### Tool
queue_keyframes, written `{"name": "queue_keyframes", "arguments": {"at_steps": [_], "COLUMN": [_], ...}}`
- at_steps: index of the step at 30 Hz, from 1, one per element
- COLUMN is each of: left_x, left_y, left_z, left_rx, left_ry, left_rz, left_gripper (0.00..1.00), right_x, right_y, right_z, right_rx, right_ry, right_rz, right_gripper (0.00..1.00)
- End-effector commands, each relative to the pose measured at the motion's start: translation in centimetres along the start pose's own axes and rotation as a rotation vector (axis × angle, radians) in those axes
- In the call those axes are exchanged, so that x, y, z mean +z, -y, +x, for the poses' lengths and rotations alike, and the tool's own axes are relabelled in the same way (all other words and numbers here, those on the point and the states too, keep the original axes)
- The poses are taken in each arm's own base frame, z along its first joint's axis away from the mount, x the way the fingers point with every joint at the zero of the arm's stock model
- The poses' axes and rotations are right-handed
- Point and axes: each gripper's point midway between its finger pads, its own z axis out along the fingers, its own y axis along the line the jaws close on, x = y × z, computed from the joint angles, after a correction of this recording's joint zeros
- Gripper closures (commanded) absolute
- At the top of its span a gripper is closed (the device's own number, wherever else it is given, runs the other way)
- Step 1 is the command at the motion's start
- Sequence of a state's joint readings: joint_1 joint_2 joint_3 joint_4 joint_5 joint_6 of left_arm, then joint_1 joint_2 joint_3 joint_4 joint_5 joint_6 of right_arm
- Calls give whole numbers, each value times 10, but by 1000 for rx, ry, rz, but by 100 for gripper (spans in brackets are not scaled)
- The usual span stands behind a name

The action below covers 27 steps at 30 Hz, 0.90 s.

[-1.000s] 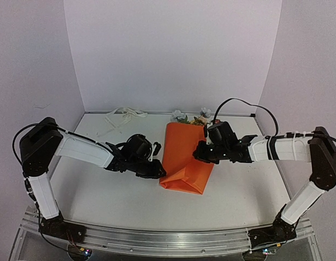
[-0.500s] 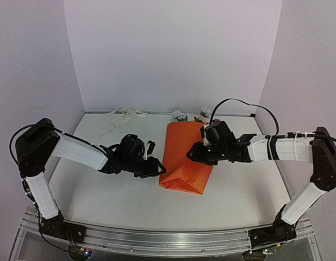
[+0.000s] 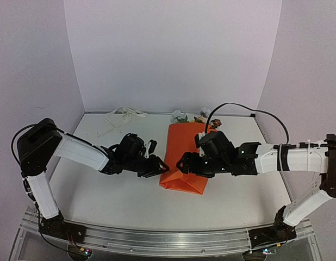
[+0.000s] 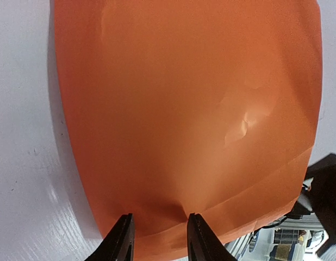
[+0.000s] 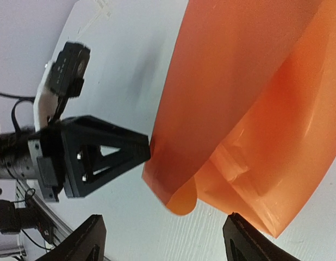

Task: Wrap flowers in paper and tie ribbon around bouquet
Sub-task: Fold the 2/3-folded wrapping paper at the center of the board.

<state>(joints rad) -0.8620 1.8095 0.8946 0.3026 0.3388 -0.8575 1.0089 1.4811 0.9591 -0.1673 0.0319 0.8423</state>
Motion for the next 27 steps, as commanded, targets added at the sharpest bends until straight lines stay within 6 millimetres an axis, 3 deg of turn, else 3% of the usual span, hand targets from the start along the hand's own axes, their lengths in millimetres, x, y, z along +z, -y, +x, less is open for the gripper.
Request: {"name": "queue_keyframes", "arguments": {"at_steps": [1,6,10,14,19,22,27], "left_x": [-21,-32,-30,-24,-14,-9,-7], "left_y": [-14,-46,-52,-52,-49,-49,-54], "left_z": [-19,-23,-26,-27,-26,-27,-22], "left_rx": [-124,-250,-293,-297,-282,-278,-275], "left_ry": [96,130,111,83,35,20,-1], "left_rz": [-18,-48,-27,-22,-19,-19,-42], "left_gripper": [62,57,60,64,69,72,76], "right_x": [-15,-11,1,8,17,32,53], "right_y": [7,4,-4,-9,-10,-13,-43], "right_z": [-4,10,24,34,33,34,20], "right_rx": [-65,-152,-222,-265,-277,-312,-366], "right_ry": [99,86,55,47,42,23,29], "right_rz": [48,57,68,90,134,166,157], "right_gripper": [27,46,59,60,60,60,58]}}
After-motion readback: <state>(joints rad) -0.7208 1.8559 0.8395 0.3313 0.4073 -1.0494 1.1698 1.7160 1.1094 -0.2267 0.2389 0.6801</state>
